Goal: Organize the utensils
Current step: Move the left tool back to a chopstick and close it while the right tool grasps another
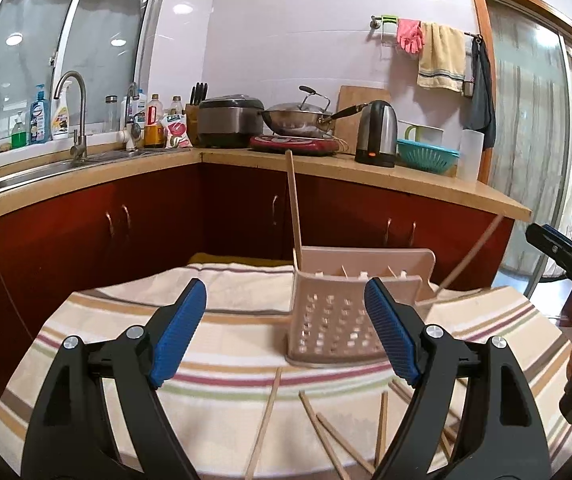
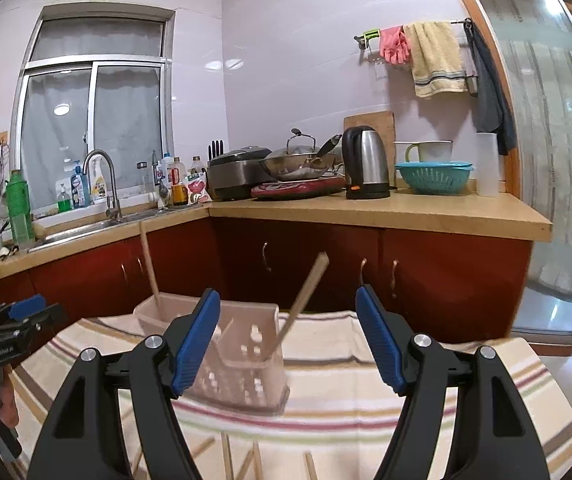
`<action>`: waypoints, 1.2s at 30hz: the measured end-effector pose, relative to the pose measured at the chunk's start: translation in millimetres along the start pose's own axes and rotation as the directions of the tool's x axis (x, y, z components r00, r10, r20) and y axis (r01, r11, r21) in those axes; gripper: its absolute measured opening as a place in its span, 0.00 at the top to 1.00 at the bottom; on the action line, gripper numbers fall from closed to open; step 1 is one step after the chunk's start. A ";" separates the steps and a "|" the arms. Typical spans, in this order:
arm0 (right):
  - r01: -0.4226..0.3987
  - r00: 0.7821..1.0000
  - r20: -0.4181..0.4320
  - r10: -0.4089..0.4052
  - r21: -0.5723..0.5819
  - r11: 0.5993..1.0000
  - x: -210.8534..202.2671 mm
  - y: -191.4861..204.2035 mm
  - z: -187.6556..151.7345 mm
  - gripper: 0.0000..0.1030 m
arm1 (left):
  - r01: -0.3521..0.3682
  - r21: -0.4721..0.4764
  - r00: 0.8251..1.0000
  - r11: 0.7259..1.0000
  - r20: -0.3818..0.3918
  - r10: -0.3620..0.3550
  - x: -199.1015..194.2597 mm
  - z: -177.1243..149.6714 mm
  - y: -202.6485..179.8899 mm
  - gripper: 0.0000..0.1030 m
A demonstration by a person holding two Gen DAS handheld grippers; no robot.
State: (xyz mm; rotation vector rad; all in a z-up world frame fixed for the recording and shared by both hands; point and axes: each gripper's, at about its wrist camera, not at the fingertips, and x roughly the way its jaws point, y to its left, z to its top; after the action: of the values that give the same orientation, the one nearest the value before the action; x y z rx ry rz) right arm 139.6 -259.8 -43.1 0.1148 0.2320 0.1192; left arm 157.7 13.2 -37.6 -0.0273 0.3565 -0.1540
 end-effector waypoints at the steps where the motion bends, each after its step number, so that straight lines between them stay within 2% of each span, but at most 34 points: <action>1: 0.003 1.000 -0.001 -0.003 -0.002 1.000 -6.3 1.5 -5.4 0.33 | -0.002 0.002 1.000 1.000 0.000 0.002 -4.0 -4.3 -1.2 0.23; 4: 0.003 1.000 -0.016 -0.003 -0.001 1.000 -26.2 4.4 -24.4 0.36 | -0.005 0.010 1.000 1.000 0.001 0.005 -19.5 -19.6 -7.3 0.23; 11: -0.022 0.994 -0.108 0.023 0.011 1.000 -64.5 11.1 -84.8 0.56 | -0.002 0.044 1.000 0.999 -0.031 0.003 -55.3 -67.2 -21.1 0.27; 20: -0.106 0.958 -0.268 0.102 -0.003 0.994 -81.9 25.4 -154.1 0.76 | 0.016 0.069 0.990 0.997 -0.140 -0.007 -73.2 -124.1 -28.6 0.42; 28: -0.123 0.929 -0.350 0.117 0.006 0.992 -84.2 24.1 -187.6 0.78 | 0.052 0.082 0.975 0.995 -0.220 -0.033 -73.3 -159.5 -39.9 0.51; 36: -0.109 0.925 -0.365 0.104 0.007 0.994 -85.9 20.4 -194.2 0.79 | 0.073 0.089 0.965 0.993 -0.258 -0.048 -69.5 -171.5 -44.6 0.53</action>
State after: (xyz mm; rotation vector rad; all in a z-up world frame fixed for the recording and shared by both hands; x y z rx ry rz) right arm 8.7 -231.6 -209.2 0.0911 0.5977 0.2515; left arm 26.9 -20.0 -171.9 0.0790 0.6059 -0.2361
